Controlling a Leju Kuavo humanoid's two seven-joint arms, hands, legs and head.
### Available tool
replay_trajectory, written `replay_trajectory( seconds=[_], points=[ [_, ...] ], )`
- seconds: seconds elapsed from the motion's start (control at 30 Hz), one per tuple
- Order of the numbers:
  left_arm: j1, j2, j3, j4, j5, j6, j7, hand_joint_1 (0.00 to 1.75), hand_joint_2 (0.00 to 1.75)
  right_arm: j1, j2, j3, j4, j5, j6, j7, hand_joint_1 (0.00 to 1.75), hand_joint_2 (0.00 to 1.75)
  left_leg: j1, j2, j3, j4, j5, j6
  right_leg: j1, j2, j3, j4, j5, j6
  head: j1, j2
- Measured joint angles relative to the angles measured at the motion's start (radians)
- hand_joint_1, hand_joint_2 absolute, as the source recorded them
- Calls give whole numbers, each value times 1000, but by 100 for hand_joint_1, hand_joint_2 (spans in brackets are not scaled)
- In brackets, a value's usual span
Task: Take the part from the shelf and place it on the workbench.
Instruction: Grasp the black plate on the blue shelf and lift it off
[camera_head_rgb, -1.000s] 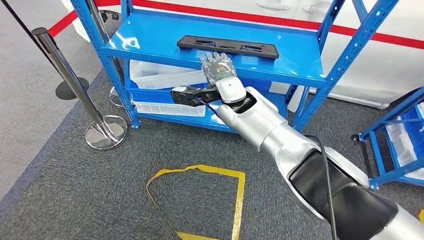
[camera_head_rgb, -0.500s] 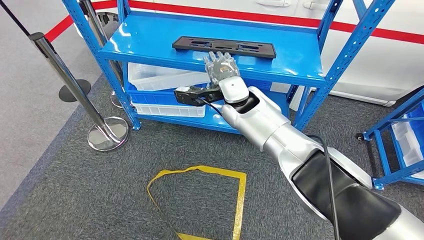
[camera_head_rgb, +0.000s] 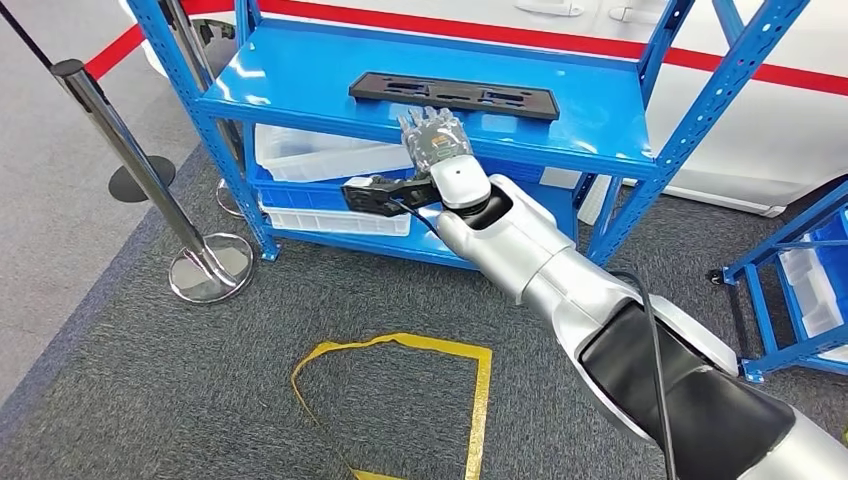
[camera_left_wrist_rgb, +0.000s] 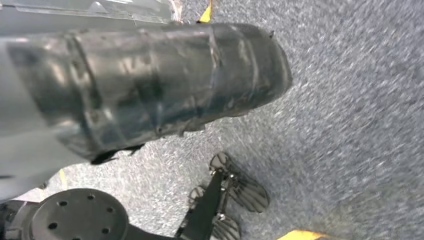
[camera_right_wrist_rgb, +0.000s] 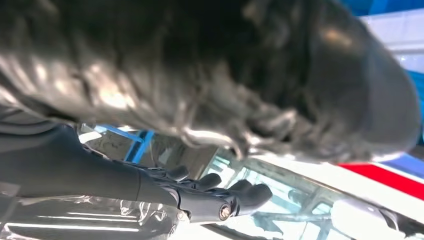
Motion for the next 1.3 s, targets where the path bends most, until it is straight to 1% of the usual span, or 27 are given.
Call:
replay_trajectory(
  seconds=[0.1, 0.13, 0.17, 0.2, 0.27, 0.3, 0.33, 0.4, 0.47, 0.5, 0.53, 0.6, 0.63, 0.67, 0.7, 0.73, 0.8, 0.83, 0.87, 0.93, 1.0, 1.07, 1.13, 1.17, 1.2, 1.23, 1.3],
  points=[
    [-1, 0, 0, 0, -2, 0, -1, 0, 0, 0, -1, 0, -2, 0, 0, 0, 0, 0, 2, 0, 12, -5, -5, 9, -9, -2, -87, 172, -70, 13, 2, 0],
    [-1, 0, 0, 0, -2, 1, -1, 0, 0, 2, -1, 0, -2, 0, 0, 0, 0, 0, 3, 0, 15, -5, -7, 10, -12, -2, -113, 215, -76, 15, 2, 0],
    [0, 0, 0, 0, -2, 1, -1, 0, 0, 4, -2, 0, -2, 0, 0, 0, 0, 0, 3, 0, 18, -4, -11, 10, -16, -3, -125, 226, -64, 16, 4, 0],
    [0, 0, 0, 0, -2, 2, -1, 0, 0, 6, -3, 0, -2, 0, 0, 0, 0, 0, 4, -1, 22, -3, -15, 9, -18, -3, -119, 201, -35, 15, 5, 0],
    [0, -1, 0, 0, -2, 5, -2, 0, 0, 7, -5, 0, -3, 1, 0, 0, 0, 0, 5, -2, 33, -1, -25, 5, -18, -3, -68, 76, 42, 8, 5, 0],
    [0, -1, 0, 0, -3, 7, -4, 0, 0, 7, -6, 0, -3, 1, 0, 0, 0, 0, 4, -2, 38, -2, -29, 1, -15, -2, -41, 18, 65, 4, 4, 0],
    [-1, -1, 0, 0, -4, 10, -6, 0, 0, 6, -7, 0, -5, 1, 0, 0, 0, 0, 4, -2, 40, -3, -31, -4, -12, -2, -22, -21, 73, -1, 4, 0],
    [-2, -1, 0, 0, -6, 14, -12, 0, 0, 5, -8, 0, -6, 2, 1, 0, 0, 0, 3, -1, 40, -8, -30, -15, -5, -1, -10, -43, 64, -8, 2, 0],
    [-2, -1, -1, 0, -10, 17, -17, 0, 0, 6, -11, 0, -9, 4, 0, 0, 0, 0, 4, 0, 39, -8, -35, -25, -9, -1, -3, -57, 64, -15, 2, 0],
    [-3, -1, -1, 0, -12, 18, -19, 0, 0, 5, -12, 0, -11, 5, 0, 0, 0, 0, 5, 1, 32, 9, -47, -29, -11, -2, 3, -65, 64, -19, 1, 0],
    [-3, -1, -1, 0, -13, 18, -20, 0, 0, 4, -13, -1, -13, 6, 0, 0, 0, 0, 5, 2, 14, 47, -67, -32, -14, -2, 10, -71, 64, -24, 1, 0],
    [-3, 0, -1, 0, -14, 19, -20, 0, 0, 6, -13, -1, -15, 7, 1, 0, 0, 0, 6, 3, -51, 175, -117, -37, -11, -2, 17, -73, 61, -33, -1, 0],
    [-2, 0, -1, 0, -15, 20, -20, 0, 0, 9, -14, -1, -15, 8, 1, 1, 0, 0, 6, 2, -85, 234, -132, -39, -9, -2, 20, -72, 58, -36, 0, 0],
    [-1, 1, -1, 0, -15, 21, -20, 0, 0, 13, -14, -1, -15, 8, 2, 1, 0, 0, 6, 3, -109, 268, -131, -41, -8, -2, 23, -72, 56, -37, 0, 0],
    [0, 1, -1, 0, -17, 21, -20, 0, 0, 15, -15, -1, -16, 9, 4, 2, 0, 0, 6, 3, -114, 259, -109, -41, -7, -1, 26, -69, 52, -38, 0, 0],
    [0, 1, -1, 0, -20, 21, -20, 0, 0, 16, -15, -1, -17, 10, 6, 4, 0, 0, 6, 3, -100, 214, -71, -41, -7, 0, 29, -66, 47, -37, 0, 0],
    [0, 2, -1, 0, -24, 23, -20, 0, 0, 15, -16, -1, -22, 13, 10, 6, 0, 0, 4, 5, -46, 82, 0, -38, -6, 2, 33, -56, 34, -29, -2, 0],
    [-1, 2, -1, 0, -25, 24, -20, 0, 0, 14, -16, -1, -25, 14, 11, 6, 0, 0, 2, 5, -25, 36, 12, -33, -4, 3, 31, -51, 30, -25, -3, 0],
    [-2, 2, -1, 0, -26, 26, -20, 0, 0, 14, -17, -1, -27, 15, 13, 6, 0, 0, 0, 4, -15, 13, 13, -29, -3, 4, 29, -47, 27, -20, -4, 0],
    [-2, 2, -1, 0, -26, 30, -21, 0, 0, 15, -18, -1, -29, 16, 15, 6, 0, 0, -1, 1, -12, 7, 5, -18, -1, 4, 25, -45, 26, -14, -4, 0],
    [-2, 2, -1, 0, -27, 31, -22, 0, 0, 15, -21, -2, -33, 16, 15, 6, 0, 0, 3, 1, -7, 1, 6, -9, -3, 2, 20, -32, 12, -4, -3, 0],
    [-2, 1, -2, 0, -28, 33, -22, 0, 0, 14, -24, -2, -36, 16, 15, 6, 0, 0, 6, 1, 2, -7, 7, 0, -6, 1, -14, 47, -33, 6, -2, 0],
    [-2, 2, -2, 0, -29, 33, -22, 0, 0, 16, -27, -2, -38, 17, 15, 6, 0, 0, 7, 1, 6, -10, 5, 5, -10, -1, -80, 180, -86, 13, -1, 0],
    [-2, 2, -2, 0, -29, 33, -22, 0, 0, 18, -29, -2, -38, 17, 16, 6, 0, 0, 7, 1, 8, -9, 3, 6, -14, -1, -107, 226, -95, 15, -1, 0],
    [-2, 1, -2, 0, -28, 34, -22, 0, 0, 21, -30, -2, -38, 17, 16, 6, 0, 0, 7, 1, 10, -9, 2, 6, -16, -2, -119, 240, -86, 16, -1, 0],
    [-2, 1, -2, 0, -28, 34, -23, 0, 0, 22, -31, -2, -38, 17, 17, 7, 0, 0, 8, 0, 13, -8, -1, 5, -18, -2, -111, 215, -58, 15, -1, 0],
    [-2, 1, -2, 0, -27, 35, -25, 0, 0, 21, -32, -2, -40, 18, 17, 7, 0, 0, 8, -2, 20, -8, -6, 1, -18, -1, -56, 86, 16, 9, -1, 0]
  ],
)
